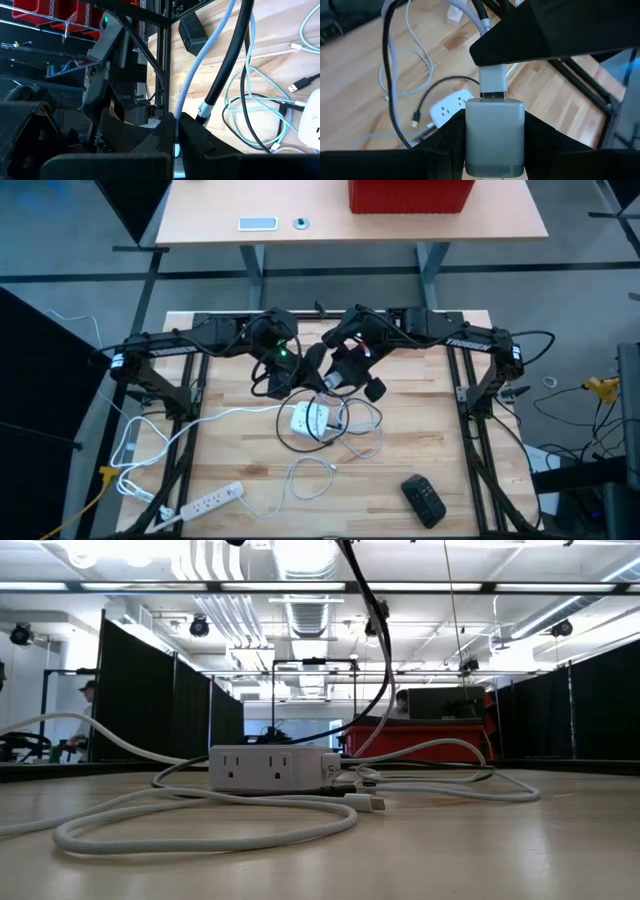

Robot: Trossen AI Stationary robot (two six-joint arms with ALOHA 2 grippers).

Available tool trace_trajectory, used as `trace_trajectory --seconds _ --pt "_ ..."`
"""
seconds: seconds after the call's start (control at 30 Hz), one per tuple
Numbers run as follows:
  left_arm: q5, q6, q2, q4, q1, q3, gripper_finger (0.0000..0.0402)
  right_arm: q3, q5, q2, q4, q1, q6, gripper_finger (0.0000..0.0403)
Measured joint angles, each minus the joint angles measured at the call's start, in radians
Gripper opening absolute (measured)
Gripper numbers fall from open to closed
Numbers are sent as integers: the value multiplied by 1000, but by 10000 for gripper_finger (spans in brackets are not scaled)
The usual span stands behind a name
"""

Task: Insert USB
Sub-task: Insert the purple USB cable into the white charger adapter

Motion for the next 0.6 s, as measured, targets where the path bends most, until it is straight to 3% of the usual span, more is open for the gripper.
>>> trace_trajectory --seconds 0.07,0.3,0.47,0.6 --pt "-1 0 0 -1 0 0 0 0 -4 0 6 0 46 124" --pt "-6 16 1 5 1 -1 0 0 22 -5 2 4 -32 124" --pt "-9 8 0 2 11 -2 0 0 28 -8 -2 4 44 124" --pt "-9 41 2 19 10 -2 0 0 33 -25 -10 4 -32 124"
